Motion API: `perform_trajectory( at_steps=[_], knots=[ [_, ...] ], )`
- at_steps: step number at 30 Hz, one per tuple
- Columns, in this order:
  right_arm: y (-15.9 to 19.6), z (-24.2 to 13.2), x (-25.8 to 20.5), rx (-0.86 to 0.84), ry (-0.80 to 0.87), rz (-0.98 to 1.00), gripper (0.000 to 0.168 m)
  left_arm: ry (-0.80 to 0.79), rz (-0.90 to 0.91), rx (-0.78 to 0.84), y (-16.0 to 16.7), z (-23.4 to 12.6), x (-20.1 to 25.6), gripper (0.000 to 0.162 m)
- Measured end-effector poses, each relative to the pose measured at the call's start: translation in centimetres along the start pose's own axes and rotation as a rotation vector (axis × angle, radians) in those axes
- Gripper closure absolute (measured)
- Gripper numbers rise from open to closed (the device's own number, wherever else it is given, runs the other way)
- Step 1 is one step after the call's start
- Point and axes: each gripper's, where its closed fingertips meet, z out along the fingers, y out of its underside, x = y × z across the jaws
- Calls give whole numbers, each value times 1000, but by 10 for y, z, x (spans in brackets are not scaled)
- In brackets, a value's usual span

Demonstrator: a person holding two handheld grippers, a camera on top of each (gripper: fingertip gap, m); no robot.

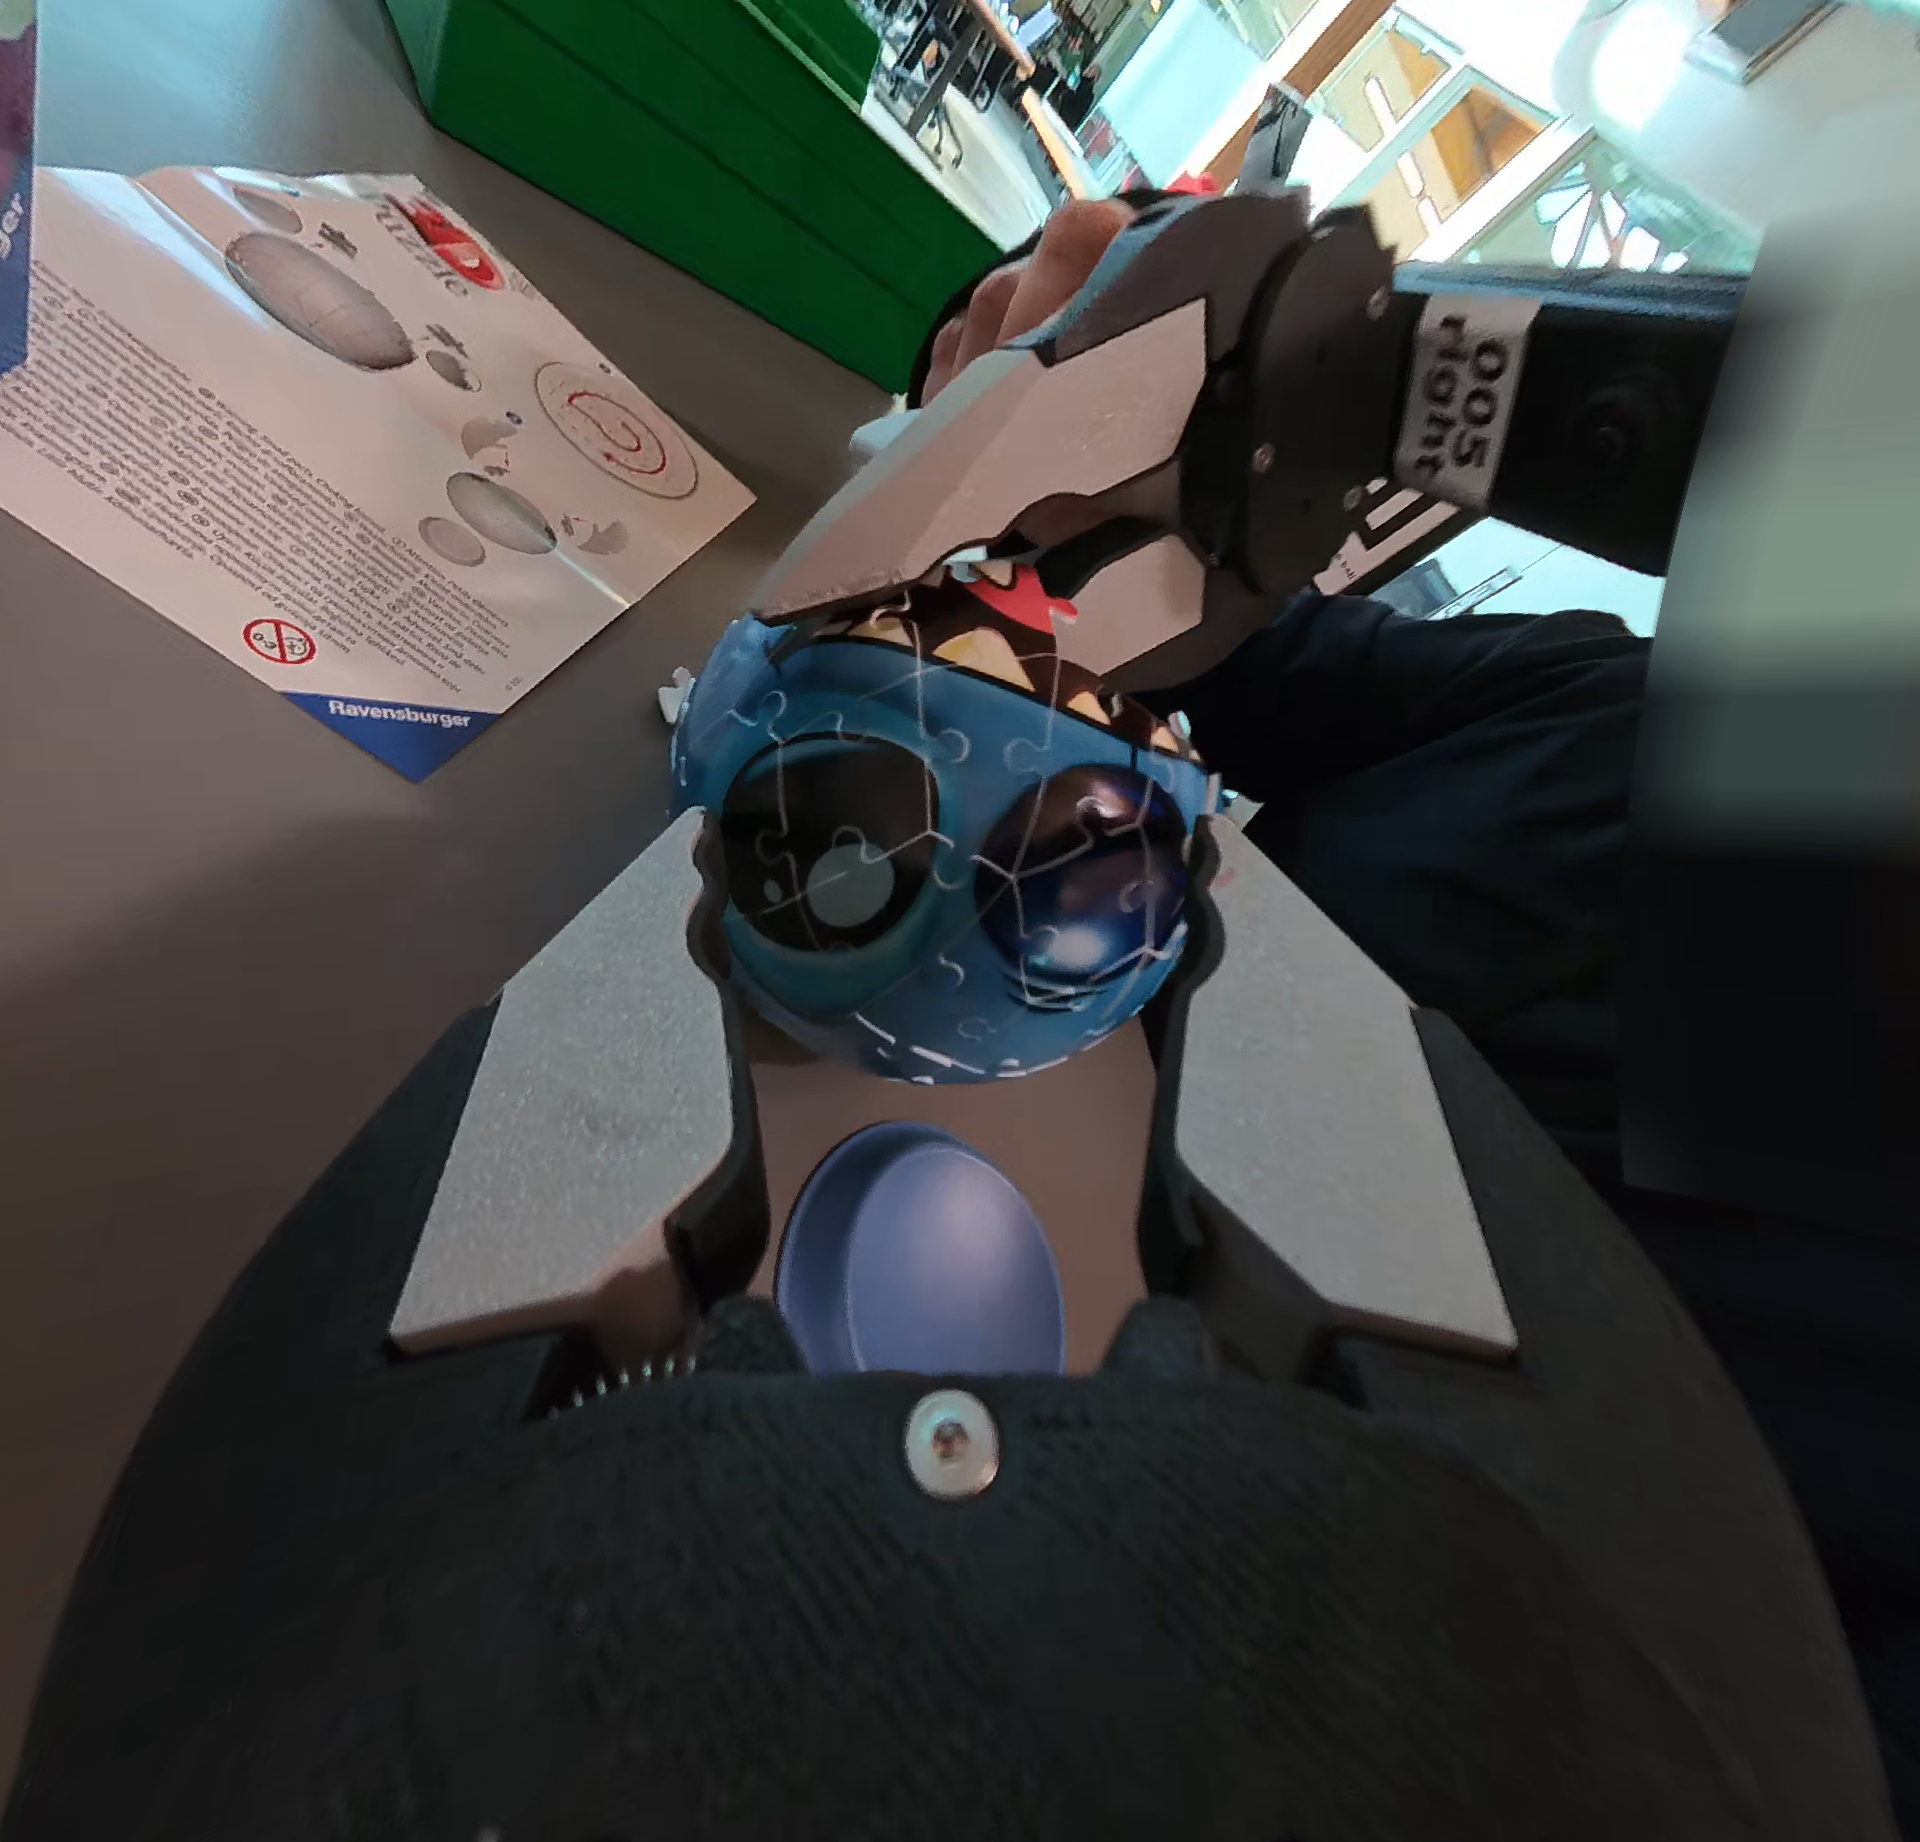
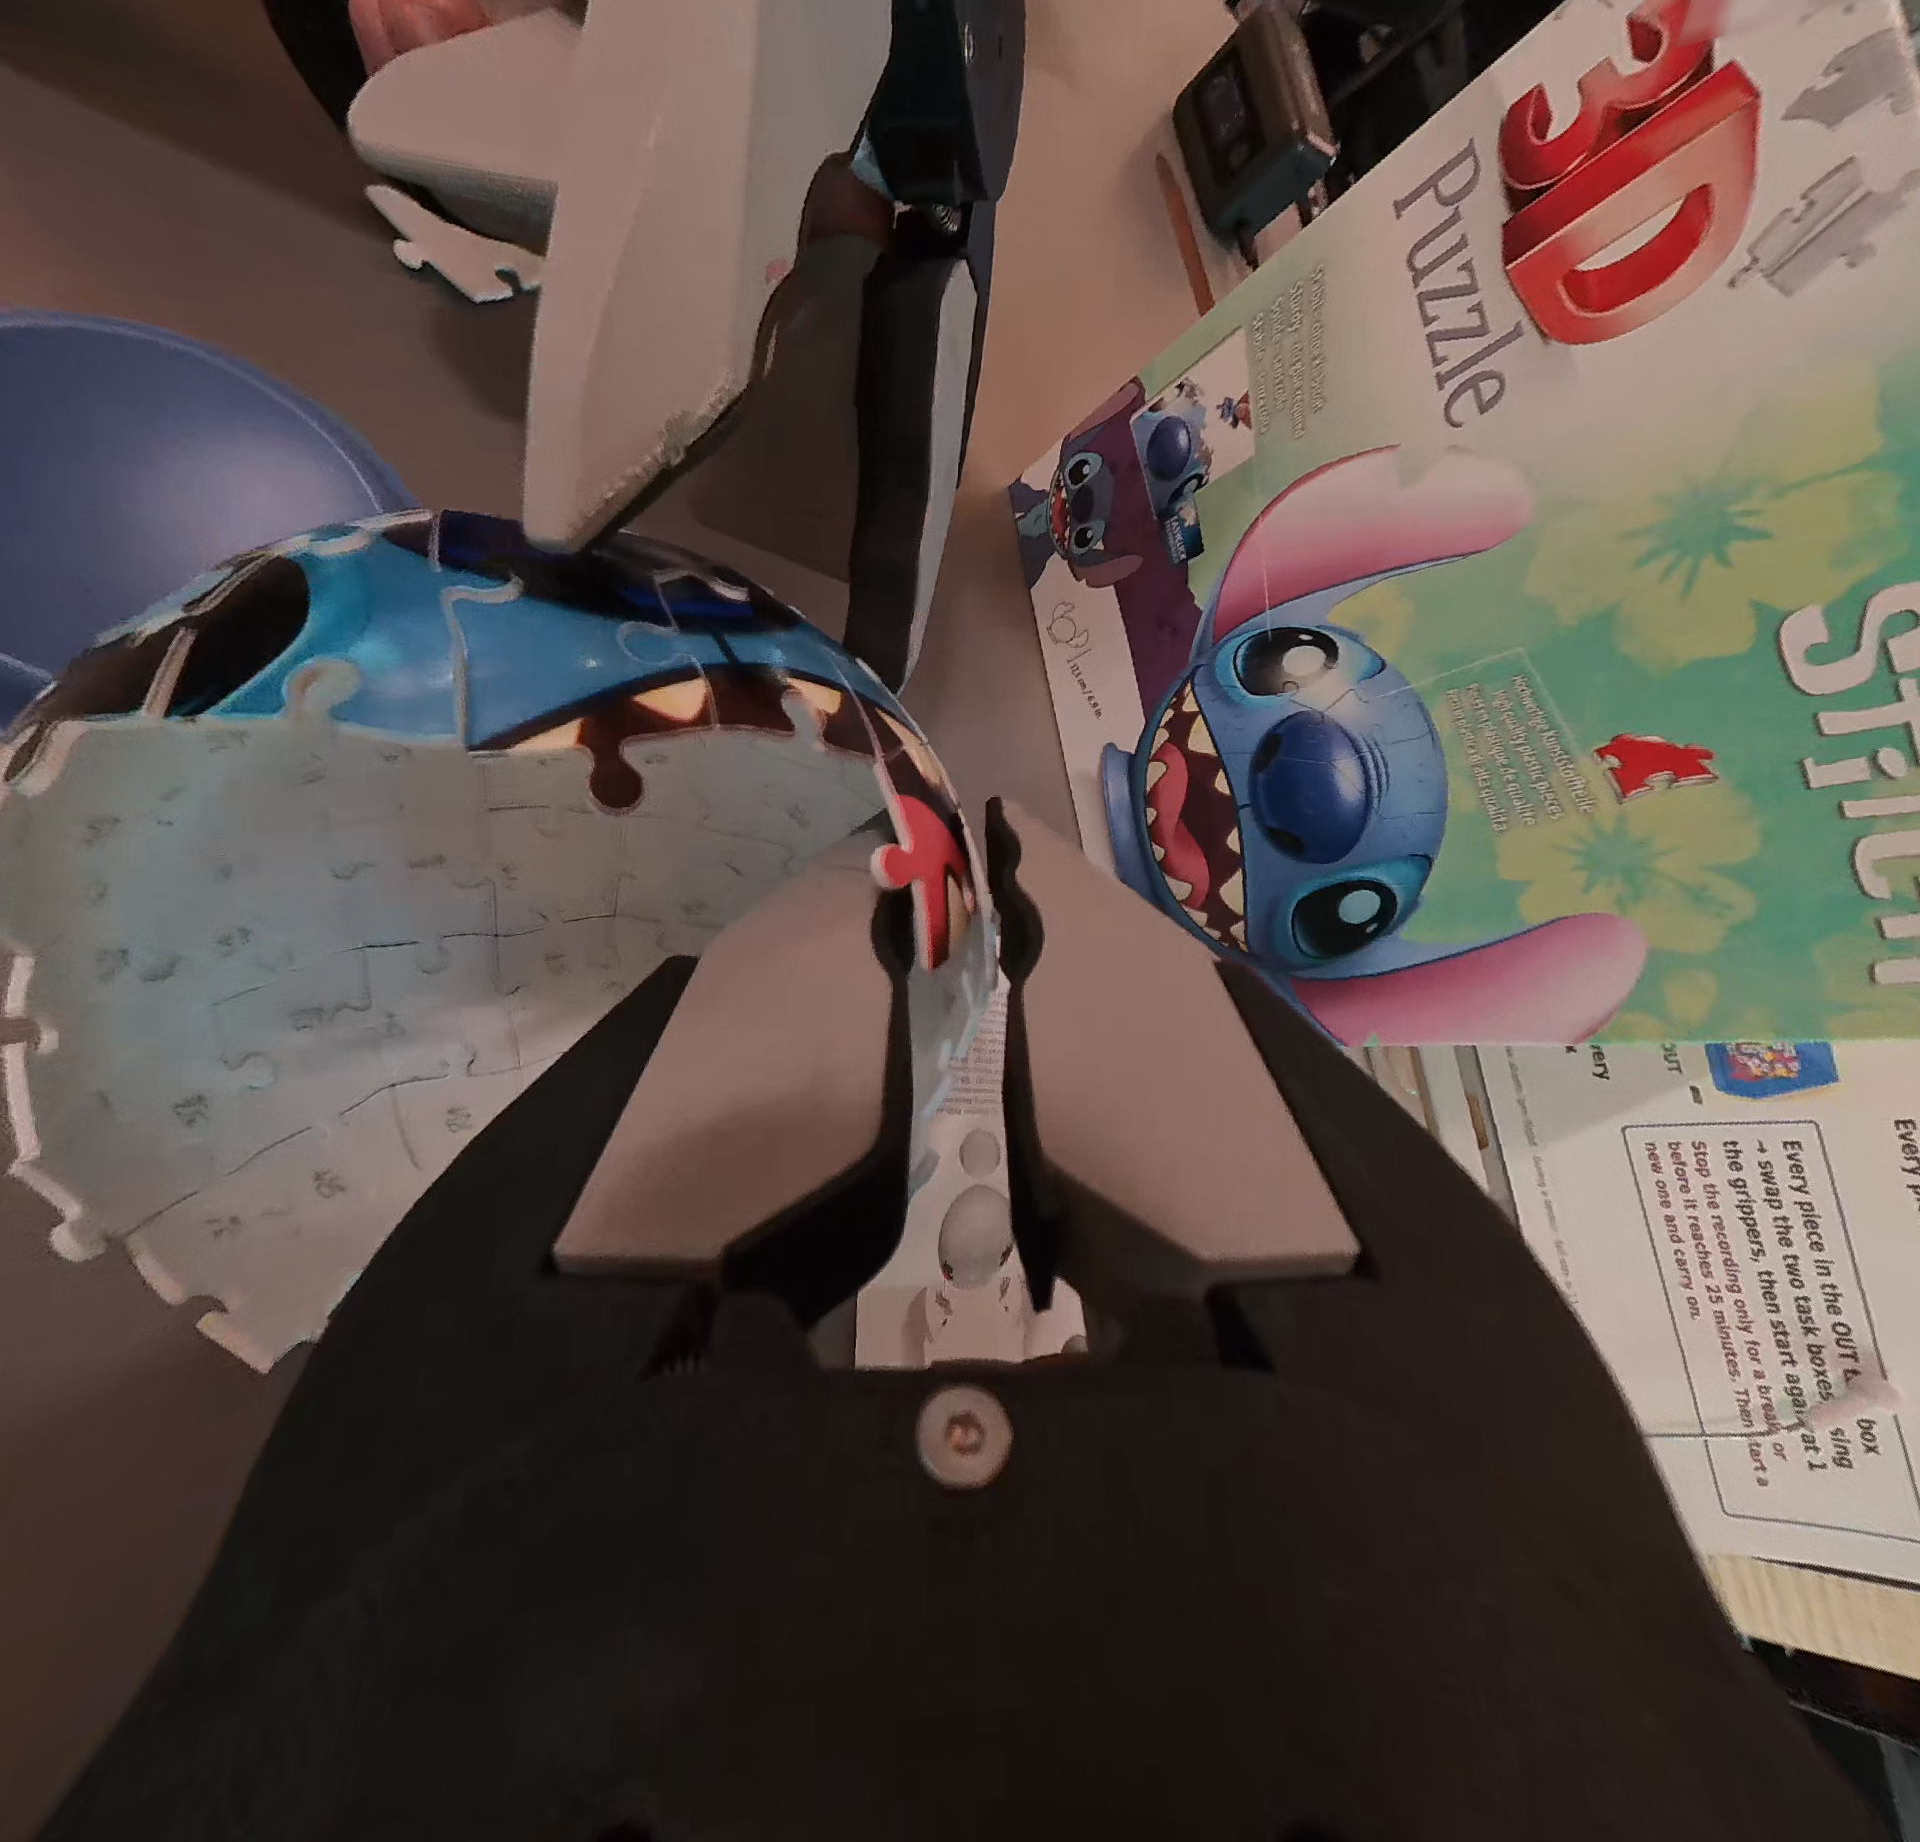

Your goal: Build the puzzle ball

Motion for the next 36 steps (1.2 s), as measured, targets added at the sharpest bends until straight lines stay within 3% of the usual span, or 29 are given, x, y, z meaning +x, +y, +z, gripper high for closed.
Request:
perform_trajectory(
  at_steps=[1, 26, 36],
  knots=[
    [-2, -1, 1, 15, 11, -1, 161, 7, -1, 9, -1, -2, 2, 76],
    [-28, -20, 0, 144, 116, 32, 164, -23, -16, 73, 8, -24, 7, 82],
    [-62, -33, -8, 270, 29, 153, 163, -41, -15, 166, 14, -44, 27, 81]
  ],
)
